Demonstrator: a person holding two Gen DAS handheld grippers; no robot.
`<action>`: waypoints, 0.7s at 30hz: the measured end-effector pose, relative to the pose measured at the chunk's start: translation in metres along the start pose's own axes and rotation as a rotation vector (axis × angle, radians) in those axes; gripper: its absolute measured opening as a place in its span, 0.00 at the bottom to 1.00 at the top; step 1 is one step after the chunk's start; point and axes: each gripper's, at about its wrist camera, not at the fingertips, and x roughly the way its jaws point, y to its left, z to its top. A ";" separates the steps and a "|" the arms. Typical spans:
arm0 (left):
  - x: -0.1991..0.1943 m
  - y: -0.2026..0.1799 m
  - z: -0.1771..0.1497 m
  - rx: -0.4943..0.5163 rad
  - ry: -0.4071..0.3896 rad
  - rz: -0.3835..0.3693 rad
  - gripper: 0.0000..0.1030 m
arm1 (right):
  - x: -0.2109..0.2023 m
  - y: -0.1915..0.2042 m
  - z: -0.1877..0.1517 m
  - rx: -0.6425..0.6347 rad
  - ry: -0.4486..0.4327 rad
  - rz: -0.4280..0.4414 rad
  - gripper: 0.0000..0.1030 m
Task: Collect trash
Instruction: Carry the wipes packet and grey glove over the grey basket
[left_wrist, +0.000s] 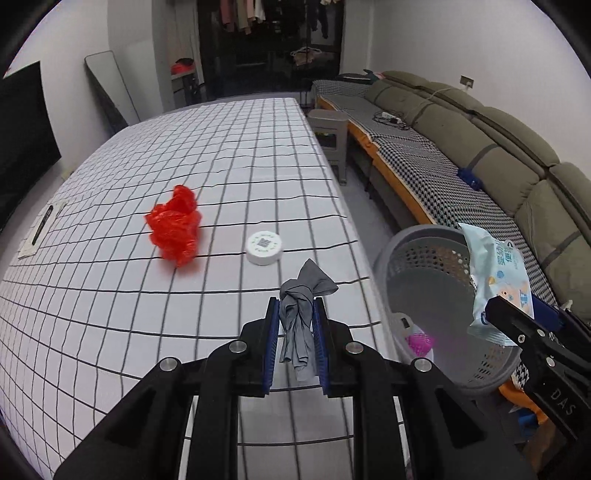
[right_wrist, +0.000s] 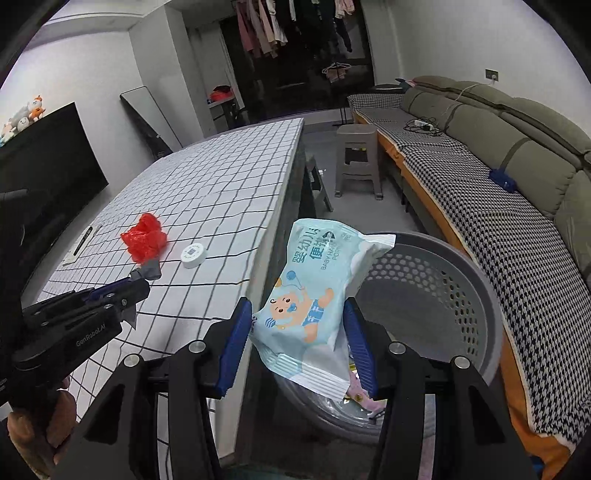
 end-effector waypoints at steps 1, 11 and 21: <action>0.002 -0.010 0.001 0.016 0.003 -0.012 0.18 | -0.002 -0.008 -0.001 0.012 0.000 -0.011 0.48; 0.029 -0.086 0.012 0.138 0.044 -0.092 0.18 | 0.001 -0.070 -0.011 0.098 0.031 -0.061 0.48; 0.058 -0.111 0.016 0.170 0.111 -0.102 0.18 | 0.018 -0.103 -0.015 0.154 0.068 -0.054 0.48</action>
